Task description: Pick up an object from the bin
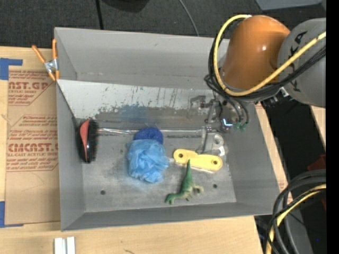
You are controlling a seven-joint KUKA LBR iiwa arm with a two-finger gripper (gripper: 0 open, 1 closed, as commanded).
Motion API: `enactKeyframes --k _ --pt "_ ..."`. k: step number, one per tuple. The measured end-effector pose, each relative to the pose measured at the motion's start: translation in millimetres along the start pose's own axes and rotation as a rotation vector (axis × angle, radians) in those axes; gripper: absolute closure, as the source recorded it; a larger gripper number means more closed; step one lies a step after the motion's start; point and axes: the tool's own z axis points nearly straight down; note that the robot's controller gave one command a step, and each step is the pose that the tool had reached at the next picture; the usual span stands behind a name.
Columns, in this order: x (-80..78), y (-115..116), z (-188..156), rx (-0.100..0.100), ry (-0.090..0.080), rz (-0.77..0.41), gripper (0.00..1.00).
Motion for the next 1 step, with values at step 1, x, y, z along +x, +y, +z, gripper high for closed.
enactKeyframes --k 1 --pt "-1.2 0.0 -5.1 0.0 -0.008 0.0 0.0"
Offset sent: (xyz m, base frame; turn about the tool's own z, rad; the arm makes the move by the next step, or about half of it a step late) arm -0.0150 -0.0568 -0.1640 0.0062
